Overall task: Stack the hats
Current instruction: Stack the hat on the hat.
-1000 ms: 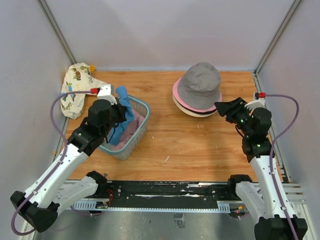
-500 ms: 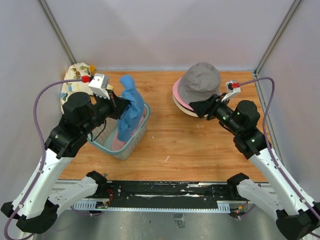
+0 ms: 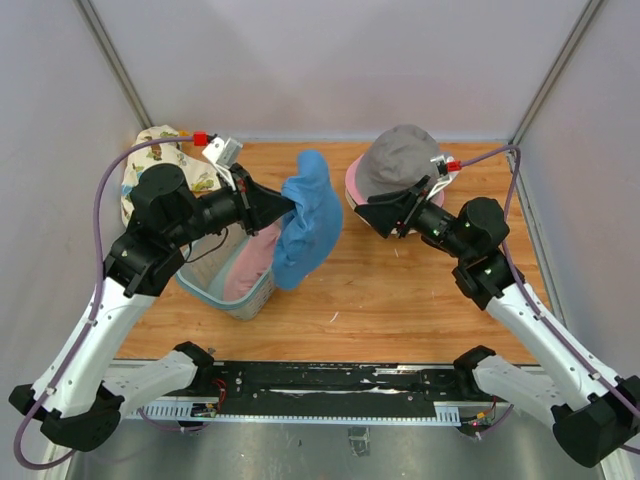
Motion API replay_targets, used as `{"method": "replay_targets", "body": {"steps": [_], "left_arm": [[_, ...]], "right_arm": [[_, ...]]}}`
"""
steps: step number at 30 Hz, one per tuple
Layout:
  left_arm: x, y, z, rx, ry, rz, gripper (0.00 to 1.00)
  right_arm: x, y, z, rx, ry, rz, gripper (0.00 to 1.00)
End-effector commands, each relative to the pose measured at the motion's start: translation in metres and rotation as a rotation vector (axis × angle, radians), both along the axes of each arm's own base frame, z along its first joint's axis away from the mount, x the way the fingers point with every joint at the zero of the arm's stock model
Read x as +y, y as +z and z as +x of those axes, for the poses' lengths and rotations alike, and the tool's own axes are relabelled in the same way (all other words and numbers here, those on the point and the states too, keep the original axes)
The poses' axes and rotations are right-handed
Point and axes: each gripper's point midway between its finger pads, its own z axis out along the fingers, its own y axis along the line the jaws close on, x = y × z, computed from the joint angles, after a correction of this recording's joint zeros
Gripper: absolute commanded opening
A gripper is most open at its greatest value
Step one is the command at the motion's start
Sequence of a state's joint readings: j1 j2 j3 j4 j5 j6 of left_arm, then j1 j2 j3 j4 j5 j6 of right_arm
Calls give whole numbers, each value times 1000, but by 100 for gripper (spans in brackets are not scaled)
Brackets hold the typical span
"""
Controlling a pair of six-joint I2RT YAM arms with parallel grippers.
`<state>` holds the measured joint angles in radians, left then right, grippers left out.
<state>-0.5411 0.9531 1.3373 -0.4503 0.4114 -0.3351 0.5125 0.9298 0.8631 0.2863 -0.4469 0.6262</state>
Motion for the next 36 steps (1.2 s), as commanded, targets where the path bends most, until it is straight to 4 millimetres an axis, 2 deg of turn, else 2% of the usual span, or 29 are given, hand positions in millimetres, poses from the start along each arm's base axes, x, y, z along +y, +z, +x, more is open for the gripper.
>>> {"method": "replay_targets", "body": {"steps": [1, 10, 19, 24, 31, 36], "left_arm": [[-19, 31, -18, -62, -150, -97, 1], [-32, 38, -20, -62, -229, -145, 1], [-40, 27, -8, -46, -232, -161, 0], [-41, 17, 14, -30, -154, -150, 1], [-27, 5, 52, -29, 52, -119, 0], [-21, 3, 70, -34, 141, -119, 0]], "right_arm": [[16, 16, -19, -54, 130, 80, 59], [23, 11, -24, -51, 188, 111, 65], [32, 19, -38, -22, 309, 228, 64], [31, 19, -41, 0, 324, 273, 52], [20, 20, -29, 11, 196, 236, 29], [16, 15, -18, 27, 134, 192, 26]]}}
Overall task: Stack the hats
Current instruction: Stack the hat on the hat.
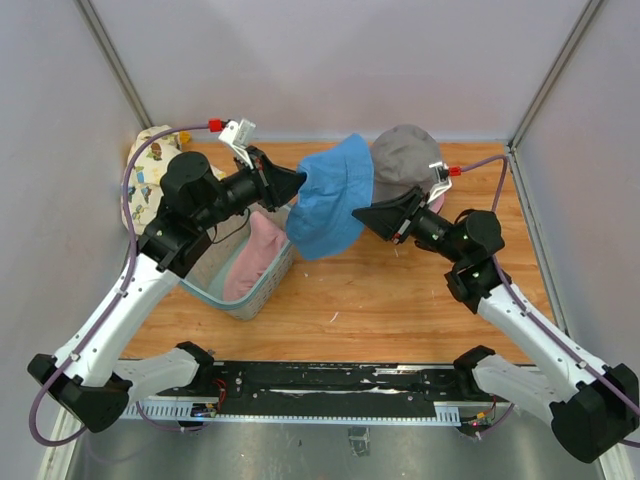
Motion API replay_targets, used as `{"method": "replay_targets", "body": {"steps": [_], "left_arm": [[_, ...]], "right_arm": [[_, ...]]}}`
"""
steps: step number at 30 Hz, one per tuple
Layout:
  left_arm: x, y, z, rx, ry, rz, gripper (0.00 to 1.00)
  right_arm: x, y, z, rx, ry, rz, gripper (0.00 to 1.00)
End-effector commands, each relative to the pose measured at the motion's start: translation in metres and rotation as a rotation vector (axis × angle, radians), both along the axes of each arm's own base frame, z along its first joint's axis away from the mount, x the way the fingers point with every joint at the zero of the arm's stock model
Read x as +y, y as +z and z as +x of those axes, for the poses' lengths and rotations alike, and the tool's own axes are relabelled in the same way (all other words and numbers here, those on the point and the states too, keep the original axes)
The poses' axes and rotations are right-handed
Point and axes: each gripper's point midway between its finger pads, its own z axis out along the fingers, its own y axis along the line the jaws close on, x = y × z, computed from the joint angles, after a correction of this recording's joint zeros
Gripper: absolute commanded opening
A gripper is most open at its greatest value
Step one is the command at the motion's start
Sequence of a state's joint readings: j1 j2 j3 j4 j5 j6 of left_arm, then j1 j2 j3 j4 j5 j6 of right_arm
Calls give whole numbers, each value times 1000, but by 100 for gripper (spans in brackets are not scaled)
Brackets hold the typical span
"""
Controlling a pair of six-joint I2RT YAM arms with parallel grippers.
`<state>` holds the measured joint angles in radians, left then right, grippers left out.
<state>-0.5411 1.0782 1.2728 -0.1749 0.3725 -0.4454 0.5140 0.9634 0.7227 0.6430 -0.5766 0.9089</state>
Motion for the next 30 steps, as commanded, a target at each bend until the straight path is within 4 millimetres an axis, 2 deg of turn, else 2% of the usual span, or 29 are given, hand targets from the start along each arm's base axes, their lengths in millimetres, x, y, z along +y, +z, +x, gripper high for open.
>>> {"method": "replay_targets", "body": {"steps": [1, 5, 10, 15, 22, 26, 28, 30], "left_arm": [[7, 6, 22, -44, 113, -9, 0], [10, 4, 35, -33, 164, 4, 1], [18, 1, 53, -26, 262, 15, 1], [21, 5, 83, -23, 354, 12, 0], [-6, 4, 142, -2, 362, 28, 1], [-28, -3, 180, 14, 345, 60, 1], [-39, 3, 195, 9, 331, 61, 1], [-51, 0, 209, 20, 312, 75, 0]], "right_arm": [[-2, 10, 6, -29, -53, -19, 25], [1, 13, 12, -23, -47, -6, 18], [7, 25, 24, -30, -37, -5, 4], [4, 44, 60, -12, -25, 15, 0], [-29, 56, 127, 66, -65, 96, 0], [-53, 45, 164, 122, -102, 132, 1], [-64, 41, 178, 152, -111, 164, 1], [-76, 34, 189, 178, -121, 187, 1]]}}
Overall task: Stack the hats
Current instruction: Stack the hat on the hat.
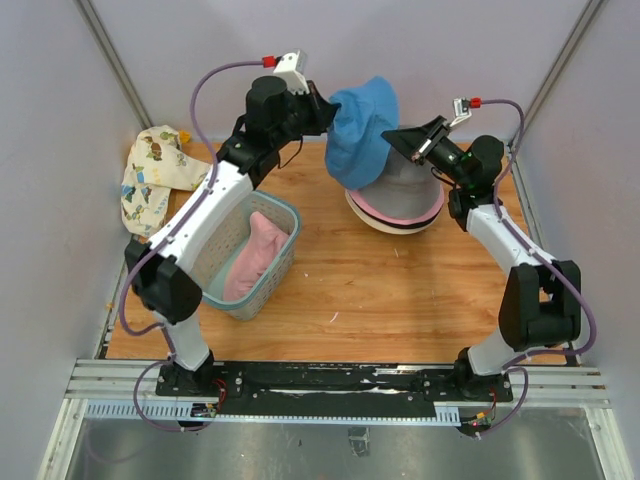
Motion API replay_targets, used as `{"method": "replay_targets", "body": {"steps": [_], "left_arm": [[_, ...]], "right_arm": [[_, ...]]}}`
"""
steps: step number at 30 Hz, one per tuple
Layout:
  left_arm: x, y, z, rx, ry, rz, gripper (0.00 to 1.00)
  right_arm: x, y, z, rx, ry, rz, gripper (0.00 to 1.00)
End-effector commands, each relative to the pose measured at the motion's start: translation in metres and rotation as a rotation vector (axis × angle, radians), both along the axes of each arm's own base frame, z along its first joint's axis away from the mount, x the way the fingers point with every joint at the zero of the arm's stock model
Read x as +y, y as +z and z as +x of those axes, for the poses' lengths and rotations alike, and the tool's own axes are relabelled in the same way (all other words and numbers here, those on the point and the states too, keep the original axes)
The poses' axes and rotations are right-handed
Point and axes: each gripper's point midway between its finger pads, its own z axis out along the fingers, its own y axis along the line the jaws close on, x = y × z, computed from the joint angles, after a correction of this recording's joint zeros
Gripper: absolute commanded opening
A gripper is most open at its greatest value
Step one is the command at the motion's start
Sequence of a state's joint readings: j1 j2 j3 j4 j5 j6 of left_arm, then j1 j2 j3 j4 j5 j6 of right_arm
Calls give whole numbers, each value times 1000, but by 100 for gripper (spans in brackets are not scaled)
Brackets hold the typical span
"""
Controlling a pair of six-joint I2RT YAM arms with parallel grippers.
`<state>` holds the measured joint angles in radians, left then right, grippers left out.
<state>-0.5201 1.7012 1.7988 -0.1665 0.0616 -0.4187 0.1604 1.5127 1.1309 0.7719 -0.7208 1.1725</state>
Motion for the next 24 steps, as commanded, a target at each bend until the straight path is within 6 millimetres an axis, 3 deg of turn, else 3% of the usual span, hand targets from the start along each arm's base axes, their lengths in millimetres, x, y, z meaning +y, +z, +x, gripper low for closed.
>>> {"method": "replay_targets", "body": {"steps": [1, 2, 6, 12, 19, 24], "left_arm": [[-17, 14, 25, -25, -33, 13, 1], [-25, 4, 34, -3, -45, 24, 1], [-42, 0, 48, 13, -87, 12, 3], [-59, -4, 53, 23, -146, -1, 10], [-73, -1, 44, 7, -213, -29, 40], [-74, -6, 43, 15, -219, -27, 47]], "right_arm": [[-27, 20, 12, -28, 8, 96, 1], [-33, 17, 15, -19, -1, 104, 1], [-56, 8, 22, 5, -33, 138, 1], [-78, 0, 18, 29, -52, 195, 0], [-96, -15, 10, 53, -80, 242, 1], [-114, -19, 8, 51, -105, 276, 1]]}}
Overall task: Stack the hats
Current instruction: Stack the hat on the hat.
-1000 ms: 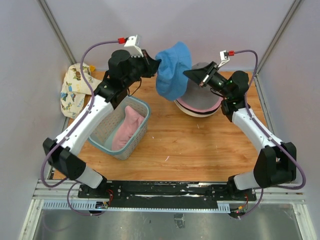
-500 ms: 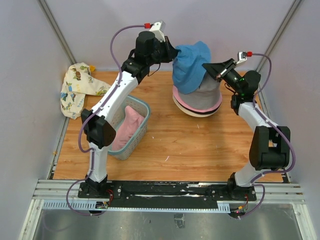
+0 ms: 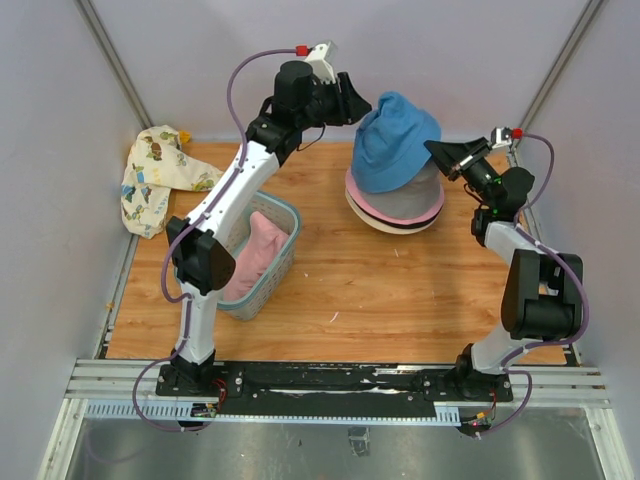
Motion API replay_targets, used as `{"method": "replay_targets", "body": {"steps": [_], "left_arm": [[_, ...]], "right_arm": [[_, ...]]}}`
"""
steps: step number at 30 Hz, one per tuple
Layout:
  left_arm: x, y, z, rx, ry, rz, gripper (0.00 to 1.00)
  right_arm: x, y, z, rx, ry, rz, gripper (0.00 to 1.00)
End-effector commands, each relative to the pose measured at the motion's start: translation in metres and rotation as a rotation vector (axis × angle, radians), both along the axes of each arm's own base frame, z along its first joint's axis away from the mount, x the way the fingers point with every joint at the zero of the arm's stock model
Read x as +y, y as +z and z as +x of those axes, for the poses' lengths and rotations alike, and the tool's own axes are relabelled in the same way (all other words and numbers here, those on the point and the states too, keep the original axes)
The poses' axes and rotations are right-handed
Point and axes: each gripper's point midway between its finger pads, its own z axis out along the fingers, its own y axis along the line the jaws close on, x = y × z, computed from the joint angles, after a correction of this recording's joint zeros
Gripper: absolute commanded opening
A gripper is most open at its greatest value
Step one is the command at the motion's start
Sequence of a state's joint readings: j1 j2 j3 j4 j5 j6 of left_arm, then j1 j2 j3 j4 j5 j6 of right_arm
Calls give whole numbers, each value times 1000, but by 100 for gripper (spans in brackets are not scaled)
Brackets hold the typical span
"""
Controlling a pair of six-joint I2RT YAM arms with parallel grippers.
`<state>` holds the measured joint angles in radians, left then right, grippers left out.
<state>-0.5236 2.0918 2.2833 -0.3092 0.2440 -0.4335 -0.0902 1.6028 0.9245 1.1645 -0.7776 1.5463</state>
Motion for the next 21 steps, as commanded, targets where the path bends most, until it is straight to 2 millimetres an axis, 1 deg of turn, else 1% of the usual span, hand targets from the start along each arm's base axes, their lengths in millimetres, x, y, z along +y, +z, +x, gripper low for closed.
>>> {"method": "replay_targets", "body": {"steps": [1, 2, 5, 9, 11, 15, 17, 20, 21], "left_arm": [[-5, 13, -7, -38, -31, -26, 48], [-4, 6, -7, -26, -24, -19, 49], [1, -3, -9, -15, -2, -9, 54], [5, -19, -8, 5, 22, 7, 55], [7, -28, -5, 20, 36, 19, 56], [13, -47, -2, 49, 64, 18, 58], [19, -55, 1, 60, 82, 2, 60], [26, -60, 2, 78, 76, -56, 62], [28, -67, 1, 91, 64, -72, 63]], "right_arm": [[-20, 24, -14, -105, -26, 35, 1], [-23, 23, -15, -104, -30, 41, 1], [-31, 18, -17, -102, -36, 57, 1], [-41, 6, -18, -87, -48, 82, 1], [-43, 2, -18, -95, -39, 96, 1], [-46, -13, -16, -65, -33, 98, 1], [-45, -16, -18, -70, -29, 80, 0], [-48, -20, -19, -64, -37, 73, 1], [-49, -23, -19, -58, -40, 71, 1]]}}
